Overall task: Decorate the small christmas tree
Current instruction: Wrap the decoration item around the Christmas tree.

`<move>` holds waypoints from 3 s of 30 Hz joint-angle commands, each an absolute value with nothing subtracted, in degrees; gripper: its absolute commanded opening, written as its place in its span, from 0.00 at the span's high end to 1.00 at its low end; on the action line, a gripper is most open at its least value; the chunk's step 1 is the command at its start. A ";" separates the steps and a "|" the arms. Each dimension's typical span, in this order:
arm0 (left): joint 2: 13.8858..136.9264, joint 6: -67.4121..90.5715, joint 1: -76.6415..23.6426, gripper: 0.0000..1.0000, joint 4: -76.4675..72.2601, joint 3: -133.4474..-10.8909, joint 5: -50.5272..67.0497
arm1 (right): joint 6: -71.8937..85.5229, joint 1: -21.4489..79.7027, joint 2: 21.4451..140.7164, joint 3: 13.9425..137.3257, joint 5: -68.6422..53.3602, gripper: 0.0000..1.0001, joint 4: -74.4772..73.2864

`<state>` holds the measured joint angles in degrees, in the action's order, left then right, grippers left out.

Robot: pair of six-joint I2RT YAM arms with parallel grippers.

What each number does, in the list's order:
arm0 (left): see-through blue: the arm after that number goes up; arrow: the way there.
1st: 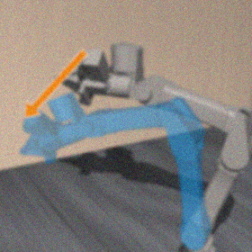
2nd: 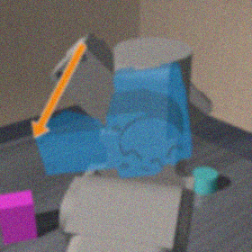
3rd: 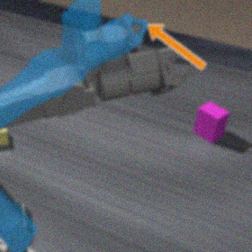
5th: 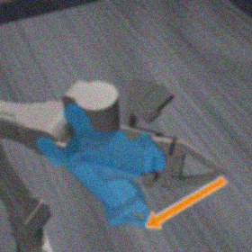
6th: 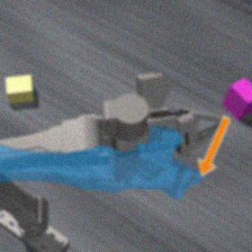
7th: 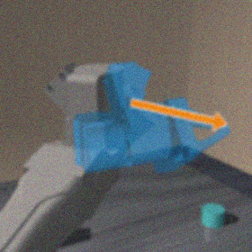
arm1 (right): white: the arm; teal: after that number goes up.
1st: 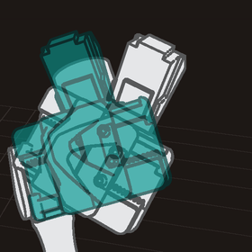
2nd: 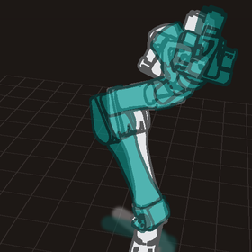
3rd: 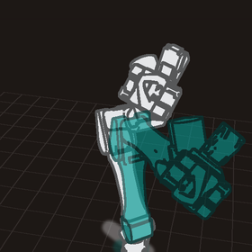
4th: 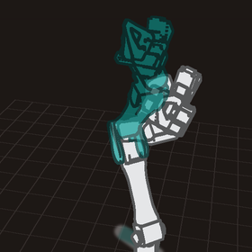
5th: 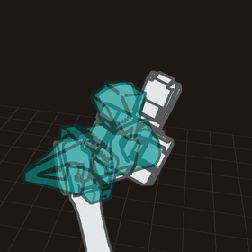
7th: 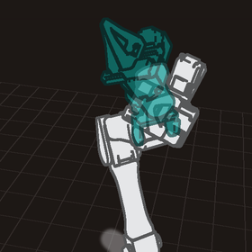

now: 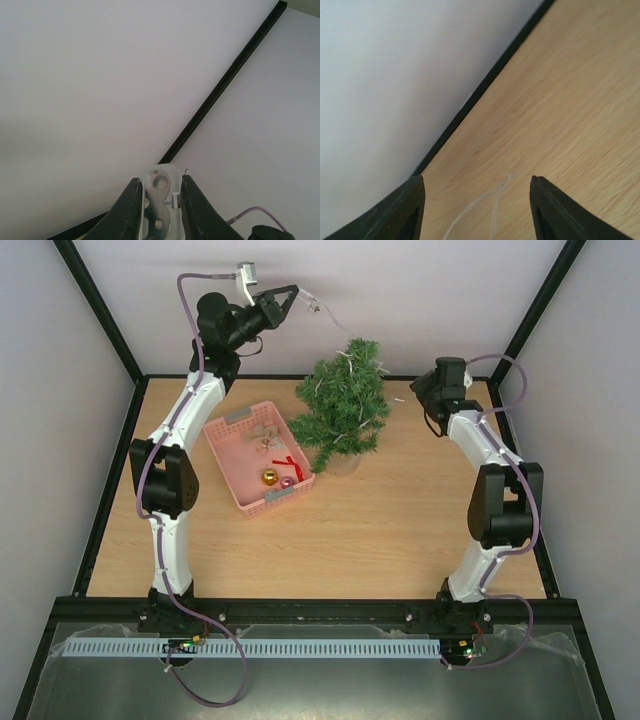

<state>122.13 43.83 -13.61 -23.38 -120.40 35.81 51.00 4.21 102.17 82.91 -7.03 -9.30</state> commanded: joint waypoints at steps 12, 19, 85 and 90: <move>119.42 40.09 -14.05 0.97 -22.24 -120.72 34.81 | 81.51 4.22 106.94 71.80 -12.86 0.37 10.11; 119.36 39.49 -14.14 0.97 -21.74 -120.76 34.78 | 85.31 4.13 108.58 69.65 -15.41 0.42 19.08; 111.15 19.43 -4.33 0.98 0.41 -117.61 9.47 | 49.26 3.74 105.72 84.74 -24.34 0.98 38.40; 108.24 17.76 -3.90 0.97 2.58 -115.89 9.89 | 46.23 5.31 106.81 87.41 -27.28 0.97 33.34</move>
<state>113.21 19.90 -4.16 1.23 -116.92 9.41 49.63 4.10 106.04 84.23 -23.57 37.80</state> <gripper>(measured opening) 0.134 0.017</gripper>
